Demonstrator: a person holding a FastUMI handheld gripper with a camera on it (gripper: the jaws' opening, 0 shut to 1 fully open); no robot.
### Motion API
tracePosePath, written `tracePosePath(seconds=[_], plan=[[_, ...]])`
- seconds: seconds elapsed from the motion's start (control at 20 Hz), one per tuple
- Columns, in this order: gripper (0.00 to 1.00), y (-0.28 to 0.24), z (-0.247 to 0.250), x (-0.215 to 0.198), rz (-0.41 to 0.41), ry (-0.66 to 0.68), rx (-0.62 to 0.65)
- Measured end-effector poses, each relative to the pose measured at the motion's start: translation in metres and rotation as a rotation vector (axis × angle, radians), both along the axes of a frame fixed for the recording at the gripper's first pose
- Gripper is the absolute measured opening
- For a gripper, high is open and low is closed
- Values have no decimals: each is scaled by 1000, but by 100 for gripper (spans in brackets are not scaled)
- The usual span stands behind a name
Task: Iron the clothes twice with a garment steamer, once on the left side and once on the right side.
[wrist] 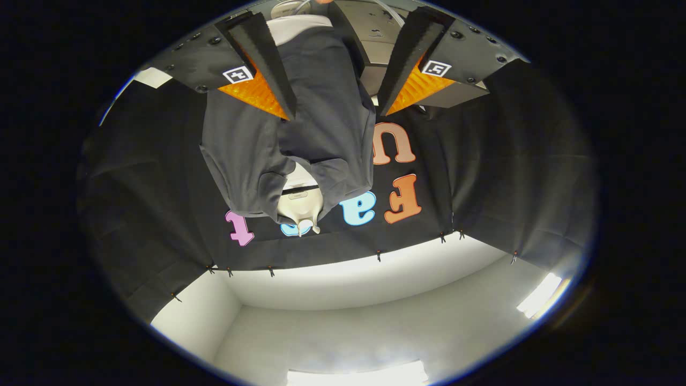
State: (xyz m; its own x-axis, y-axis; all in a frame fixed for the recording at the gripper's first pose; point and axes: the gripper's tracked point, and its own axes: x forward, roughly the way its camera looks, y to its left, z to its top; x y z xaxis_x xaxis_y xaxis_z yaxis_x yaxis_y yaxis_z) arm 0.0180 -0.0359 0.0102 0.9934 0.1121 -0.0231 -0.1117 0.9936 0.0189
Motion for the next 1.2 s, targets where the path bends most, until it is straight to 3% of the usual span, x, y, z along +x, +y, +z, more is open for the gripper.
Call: tracePosePath(seconds=[0.45, 0.9, 1.2], plan=[[98, 13, 3, 10, 20, -11, -4], [98, 102, -24, 43, 5, -3, -51], [98, 189, -74, 94, 16, 72, -94]])
